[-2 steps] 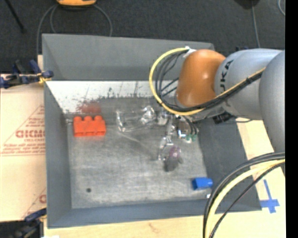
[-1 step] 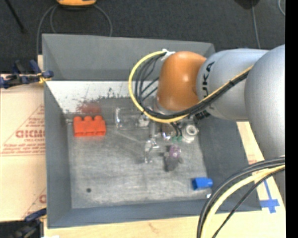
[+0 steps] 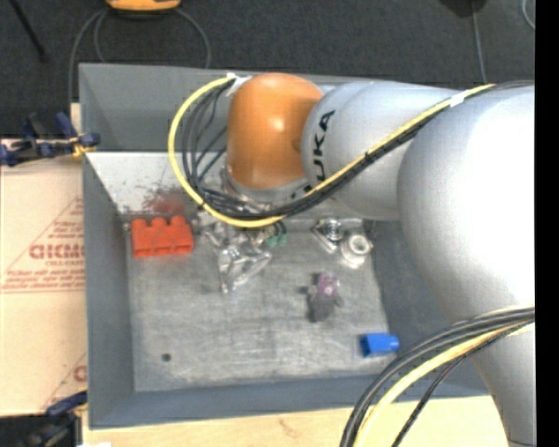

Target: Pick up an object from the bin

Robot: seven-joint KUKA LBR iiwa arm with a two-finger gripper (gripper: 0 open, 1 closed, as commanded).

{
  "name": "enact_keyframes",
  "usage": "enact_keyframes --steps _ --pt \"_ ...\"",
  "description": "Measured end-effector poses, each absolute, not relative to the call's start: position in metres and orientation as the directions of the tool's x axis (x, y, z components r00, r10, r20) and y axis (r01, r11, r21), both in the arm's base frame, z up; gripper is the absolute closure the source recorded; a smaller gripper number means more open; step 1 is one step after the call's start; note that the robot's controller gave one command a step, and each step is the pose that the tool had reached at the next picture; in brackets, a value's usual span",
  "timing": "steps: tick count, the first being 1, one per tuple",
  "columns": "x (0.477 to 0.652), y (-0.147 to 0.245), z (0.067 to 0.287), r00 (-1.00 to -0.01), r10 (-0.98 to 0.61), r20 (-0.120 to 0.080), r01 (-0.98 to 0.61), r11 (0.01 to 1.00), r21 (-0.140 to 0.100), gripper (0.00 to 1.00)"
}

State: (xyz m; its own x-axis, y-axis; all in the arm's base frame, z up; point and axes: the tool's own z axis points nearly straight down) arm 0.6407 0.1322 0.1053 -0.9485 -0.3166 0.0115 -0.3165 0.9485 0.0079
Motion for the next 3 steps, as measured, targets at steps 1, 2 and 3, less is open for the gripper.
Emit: enact_keyframes --steps 1,2,3 --pt "0.648 0.109 0.073 -0.962 -0.273 -0.013 -0.273 0.962 0.007 0.0" --pt "0.654 0.114 0.089 -0.947 -0.322 -0.007 -0.322 0.947 -0.002 0.0" --pt "0.649 0.124 0.088 -0.973 -0.23 -0.003 -0.23 0.973 0.003 0.0"
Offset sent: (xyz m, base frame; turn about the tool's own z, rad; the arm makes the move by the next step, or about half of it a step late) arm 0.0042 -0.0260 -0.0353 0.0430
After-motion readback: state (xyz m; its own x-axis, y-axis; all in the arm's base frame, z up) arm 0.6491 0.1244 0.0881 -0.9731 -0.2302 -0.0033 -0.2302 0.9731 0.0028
